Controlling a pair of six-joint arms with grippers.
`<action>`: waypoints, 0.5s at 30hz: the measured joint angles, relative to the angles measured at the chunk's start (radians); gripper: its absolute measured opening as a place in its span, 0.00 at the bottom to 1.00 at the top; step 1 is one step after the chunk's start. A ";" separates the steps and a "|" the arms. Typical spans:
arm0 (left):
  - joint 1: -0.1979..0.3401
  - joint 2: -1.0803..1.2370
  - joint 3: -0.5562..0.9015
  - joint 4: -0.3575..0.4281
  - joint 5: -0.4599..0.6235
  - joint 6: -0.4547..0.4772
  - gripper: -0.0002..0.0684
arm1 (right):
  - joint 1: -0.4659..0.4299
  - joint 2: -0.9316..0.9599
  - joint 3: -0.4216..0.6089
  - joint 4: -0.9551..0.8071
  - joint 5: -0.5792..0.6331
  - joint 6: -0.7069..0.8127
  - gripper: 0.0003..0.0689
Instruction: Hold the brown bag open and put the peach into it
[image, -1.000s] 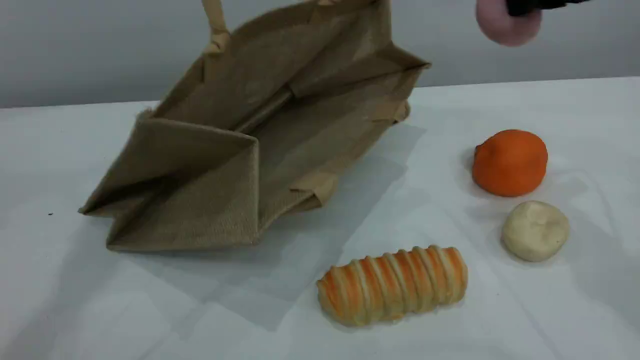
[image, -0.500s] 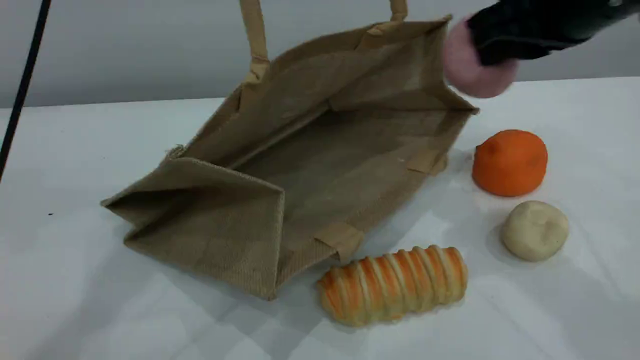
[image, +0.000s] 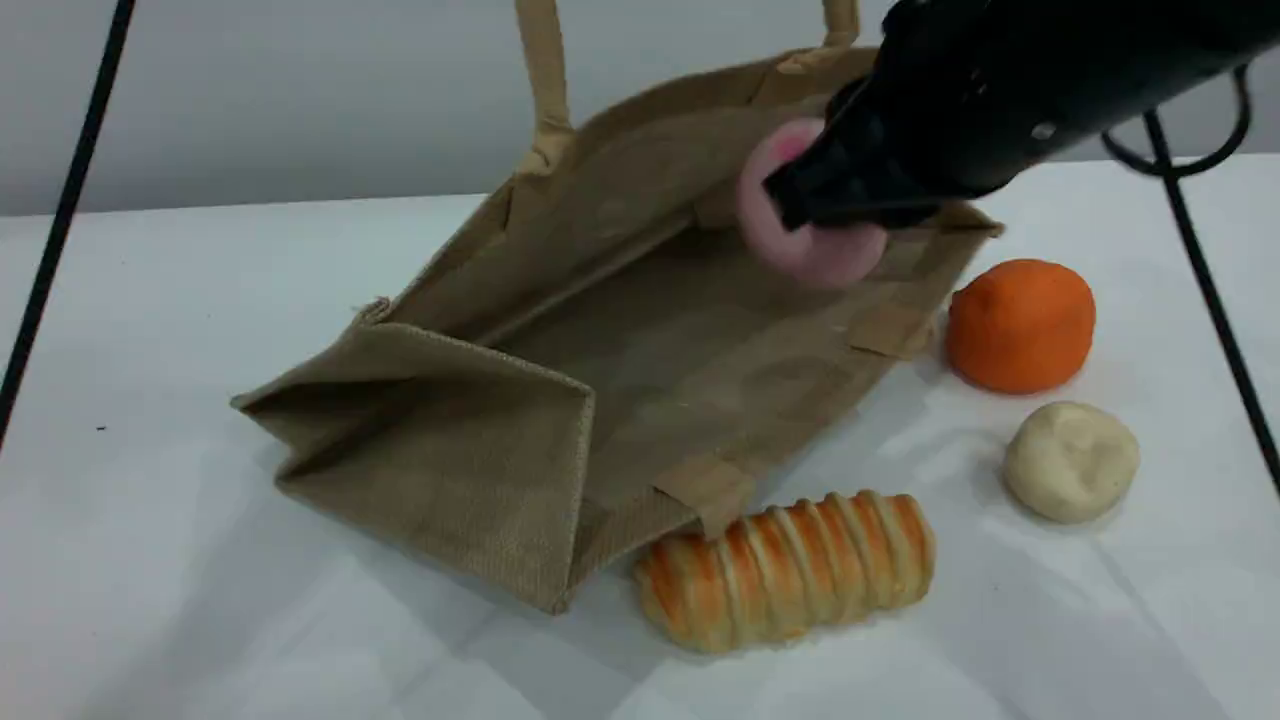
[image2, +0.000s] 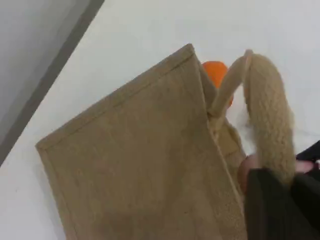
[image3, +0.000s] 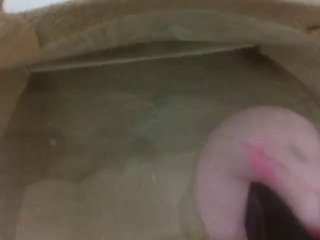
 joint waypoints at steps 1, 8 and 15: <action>-0.001 0.000 0.000 0.000 0.001 0.000 0.13 | 0.005 0.014 -0.008 0.000 -0.018 0.000 0.03; -0.001 0.000 -0.002 0.001 0.000 0.000 0.13 | 0.007 0.148 -0.115 0.000 0.001 0.012 0.04; -0.001 0.000 -0.002 0.004 0.000 0.000 0.13 | 0.007 0.206 -0.189 0.029 0.021 0.018 0.24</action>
